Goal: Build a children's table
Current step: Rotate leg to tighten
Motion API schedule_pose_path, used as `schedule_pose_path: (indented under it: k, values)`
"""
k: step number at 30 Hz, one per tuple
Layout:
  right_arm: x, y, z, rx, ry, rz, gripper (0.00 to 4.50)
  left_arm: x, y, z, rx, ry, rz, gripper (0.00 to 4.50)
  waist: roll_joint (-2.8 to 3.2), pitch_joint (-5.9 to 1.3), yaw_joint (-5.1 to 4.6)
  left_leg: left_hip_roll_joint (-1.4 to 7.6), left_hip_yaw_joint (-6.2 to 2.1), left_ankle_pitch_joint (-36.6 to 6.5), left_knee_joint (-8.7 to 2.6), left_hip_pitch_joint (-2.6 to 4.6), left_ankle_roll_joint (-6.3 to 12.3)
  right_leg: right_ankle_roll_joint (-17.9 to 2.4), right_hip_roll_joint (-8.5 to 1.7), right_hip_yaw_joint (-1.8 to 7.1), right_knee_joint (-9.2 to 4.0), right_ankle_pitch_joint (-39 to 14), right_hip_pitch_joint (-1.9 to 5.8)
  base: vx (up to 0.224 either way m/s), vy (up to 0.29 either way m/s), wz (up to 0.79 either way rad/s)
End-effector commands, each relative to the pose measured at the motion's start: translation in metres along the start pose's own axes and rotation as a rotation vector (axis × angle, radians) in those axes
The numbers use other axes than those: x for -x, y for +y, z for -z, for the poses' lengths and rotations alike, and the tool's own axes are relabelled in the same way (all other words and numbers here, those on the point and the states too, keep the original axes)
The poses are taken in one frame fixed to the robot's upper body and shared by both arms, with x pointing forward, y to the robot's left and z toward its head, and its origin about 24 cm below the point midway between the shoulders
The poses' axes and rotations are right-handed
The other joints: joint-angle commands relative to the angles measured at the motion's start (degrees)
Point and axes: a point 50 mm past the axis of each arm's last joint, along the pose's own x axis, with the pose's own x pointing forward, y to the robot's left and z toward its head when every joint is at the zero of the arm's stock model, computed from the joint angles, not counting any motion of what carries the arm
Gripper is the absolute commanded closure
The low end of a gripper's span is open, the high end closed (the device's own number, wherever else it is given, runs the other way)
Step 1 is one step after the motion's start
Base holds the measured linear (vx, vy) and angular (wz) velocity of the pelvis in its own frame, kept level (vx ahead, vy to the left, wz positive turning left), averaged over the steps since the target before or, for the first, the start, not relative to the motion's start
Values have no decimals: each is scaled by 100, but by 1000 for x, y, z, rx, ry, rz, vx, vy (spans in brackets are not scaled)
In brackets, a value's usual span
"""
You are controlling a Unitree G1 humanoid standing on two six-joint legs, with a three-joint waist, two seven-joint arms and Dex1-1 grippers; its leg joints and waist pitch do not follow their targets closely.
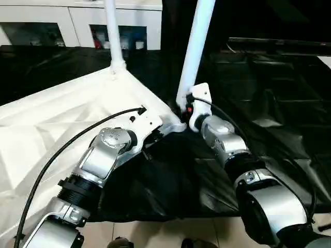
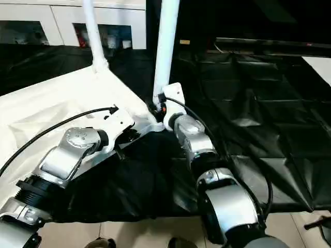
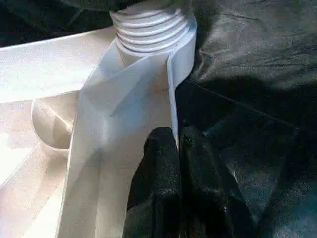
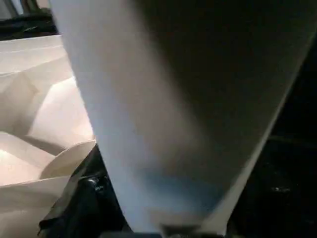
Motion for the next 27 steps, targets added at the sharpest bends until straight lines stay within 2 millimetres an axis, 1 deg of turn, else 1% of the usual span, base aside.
schedule_pose_path:
  k: [1,2,5,6,7,8,9,10,11,12,13,14,15,16,17,18,19,20,21,22,23,25,26,27]
  values:
    - [1,2,14,-38,57,-13,147,0,-5,-12,-69,-68,66,450,120,-474,39,175,-24,-1310,-340,66,39,-1448,-292,226,-222,-735,341,0,0,0]
    - [1,1,11,-33,47,-20,138,1,-5,-11,-66,-78,84,450,129,-485,41,174,-19,-1284,-328,74,44,-1490,-293,227,-212,-653,339,0,0,0]
    - [3,-1,8,-16,31,-49,104,3,-4,-10,-71,-90,111,450,135,-501,55,172,-16,-1203,-313,66,67,-1558,-289,225,-182,-469,353,0,0,0]
    - [5,-3,6,13,20,-87,99,5,-3,-8,-80,-99,140,450,147,-500,61,177,-13,-1187,-309,75,72,-1582,-289,226,-172,-417,344,0,0,0]
    - [6,-4,6,39,18,-105,92,7,-3,-6,-85,-101,160,450,159,-505,67,170,-11,-1221,-300,72,80,-1593,-287,224,-169,-414,352,0,0,0]
    - [9,-4,6,76,13,-150,79,9,-3,-4,-100,-99,187,450,160,-499,77,175,-10,-1257,-302,73,71,-1584,-293,225,-175,-455,354,0,0,0]
    - [10,-4,6,91,12,-168,79,10,-3,-3,-106,-99,198,450,169,-497,95,170,-14,-1285,-299,75,81,-1563,-290,221,-186,-500,353,0,0,0]
    - [15,-4,7,129,17,-235,79,13,-4,0,-127,-108,242,450,176,-500,111,173,-9,-1322,-298,80,81,-1543,-290,228,-178,-511,352,0,0,0]
    - [17,-4,8,140,21,-257,79,14,-4,0,-128,-113,259,450,167,-503,127,176,-10,-1347,-299,83,87,-1528,-295,226,-187,-531,357,0,0,0]
    - [20,-4,9,155,24,-292,79,16,-5,0,-125,-122,282,450,189,-502,148,179,-6,-1342,-298,89,82,-1538,-289,231,-175,-479,353,0,0,0]
    - [20,-4,9,155,24,-292,79,16,-5,0,-125,-122,282,450,177,-503,155,181,-3,-1367,-295,98,82,-1550,-281,231,-175,-480,345,0,0,0]
    - [23,-5,10,168,32,-327,79,17,-6,0,-124,-129,300,450,175,-498,166,184,-8,-1418,-297,91,67,-1574,-286,231,-172,-576,344,0,0,0]
    - [31,-6,15,209,60,-415,79,19,-6,0,-133,-132,335,450,155,-464,177,188,-7,-1593,-308,91,51,-1535,-291,232,-205,-864,332,0,0,0]
    - [32,-6,16,215,67,-431,79,19,-6,1,-135,-132,341,450,171,-459,222,197,-1,-1743,-307,123,28,-1455,-290,231,-233,-1135,316,0,0,0]
    - [40,-7,20,234,95,-508,79,20,-5,3,-146,-125,364,450,160,-461,242,202,5,-1797,-309,128,18,-1425,-286,238,-240,-1225,304,0,0,0]
    - [42,-7,20,236,101,-527,79,21,-6,3,-149,-125,372,450,163,-458,260,206,6,-1817,-307,131,18,-1401,-289,240,-245,-1270,298,0,0,0]
    - [47,-8,22,239,119,-577,79,22,-6,4,-156,-126,392,450,144,-456,267,203,9,-1834,-307,129,17,-1396,-291,242,-247,-1327,293,0,0,0]
    - [49,-8,23,240,129,-603,79,22,-6,4,-158,-127,401,450,144,-455,313,210,13,-1875,-308,136,37,-1346,-298,248,-259,-1469,283,0,0,0]
    - [51,-8,23,242,137,-623,79,23,-6,5,-158,-127,407,450,128,-455,309,216,9,-1863,-314,123,34,-1346,-302,248,-254,-1497,292,0,0,0]
    - [54,-8,24,247,149,-652,79,23,-6,5,-158,-129,417,450,128,-455,315,213,-2,-1876,-316,107,23,-1314,-315,244,-259,-1631,302,0,0,0]
    - [57,-8,26,250,170,-693,79,24,-7,6,-157,-132,431,450,128,-451,321,215,-7,-1868,-321,110,8,-1270,-318,241,-275,-1751,298,0,0,0]
    - [62,-8,27,253,198,-749,79,25,-7,6,-154,-134,448,450,131,-456,341,220,1,-1870,-311,126,12,-1249,-319,246,-282,-1785,283,0,0,0]
    - [66,-7,27,262,216,-798,79,26,-8,9,-162,-123,468,450,165,-463,363,221,-7,-1855,-312,122,0,-1245,-321,245,-280,-1782,284,0,0,0]
    - [66,-7,27,262,216,-798,79,26,-8,9,-162,-123,468,450,149,-470,361,217,-8,-1843,-311,110,10,-1244,-317,240,-277,-1760,294,0,0,0]
